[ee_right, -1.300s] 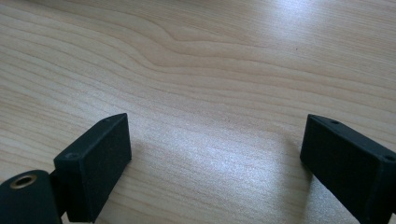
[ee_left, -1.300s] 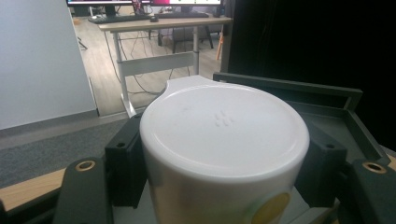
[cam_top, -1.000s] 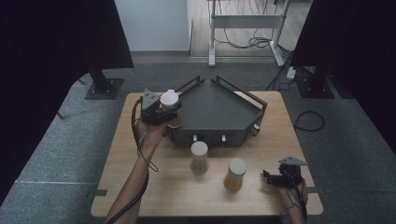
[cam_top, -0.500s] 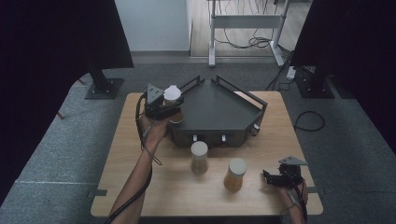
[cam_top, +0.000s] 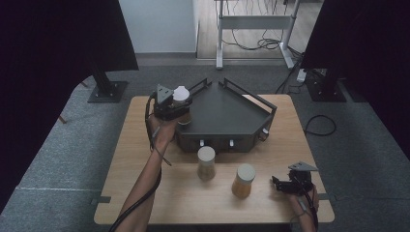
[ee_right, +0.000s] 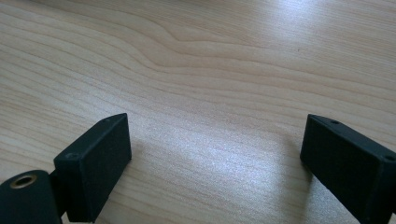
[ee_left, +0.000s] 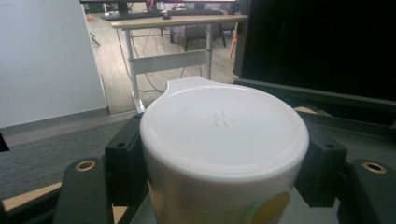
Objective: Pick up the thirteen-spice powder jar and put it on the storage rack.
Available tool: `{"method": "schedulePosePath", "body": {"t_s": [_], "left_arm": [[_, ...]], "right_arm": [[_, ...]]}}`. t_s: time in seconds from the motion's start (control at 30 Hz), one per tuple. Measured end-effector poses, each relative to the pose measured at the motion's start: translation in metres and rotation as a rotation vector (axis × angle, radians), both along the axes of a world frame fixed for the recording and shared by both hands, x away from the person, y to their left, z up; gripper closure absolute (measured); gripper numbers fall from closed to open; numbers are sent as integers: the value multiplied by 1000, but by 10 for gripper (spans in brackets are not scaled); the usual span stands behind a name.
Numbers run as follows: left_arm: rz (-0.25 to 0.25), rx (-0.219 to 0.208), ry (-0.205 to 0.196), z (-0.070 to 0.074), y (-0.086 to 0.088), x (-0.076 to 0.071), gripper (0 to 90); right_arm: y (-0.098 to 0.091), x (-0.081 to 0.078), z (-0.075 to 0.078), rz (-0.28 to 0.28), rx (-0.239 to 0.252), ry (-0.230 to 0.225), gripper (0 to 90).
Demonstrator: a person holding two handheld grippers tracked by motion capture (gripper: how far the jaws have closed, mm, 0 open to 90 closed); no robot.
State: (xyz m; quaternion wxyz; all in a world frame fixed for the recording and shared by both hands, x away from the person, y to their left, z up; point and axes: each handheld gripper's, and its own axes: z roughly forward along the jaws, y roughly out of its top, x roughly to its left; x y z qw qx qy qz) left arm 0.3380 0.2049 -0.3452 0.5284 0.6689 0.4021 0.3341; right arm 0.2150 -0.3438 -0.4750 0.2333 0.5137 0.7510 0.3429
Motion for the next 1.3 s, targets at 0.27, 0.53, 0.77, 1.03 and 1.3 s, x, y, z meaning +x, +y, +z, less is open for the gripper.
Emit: {"method": "schedulePosePath", "body": {"t_s": [0.27,0.53,0.77,1.03,1.3], "left_arm": [[24,-6,14,-9,-3,7,305],[31,9,7,-11,-5,8,305],[33,19,-10,-14,-8,5,303],[29,16,-11,-14,-6,7,301],[26,-8,-34,-13,-3,6,203]], "right_arm": [[0,0,0,1,0,0,81],[0,0,0,2,0,0,81],[0,0,0,3,0,0,81],[0,0,0,4,0,0,81],[0,0,0,5,0,0,82]]}}
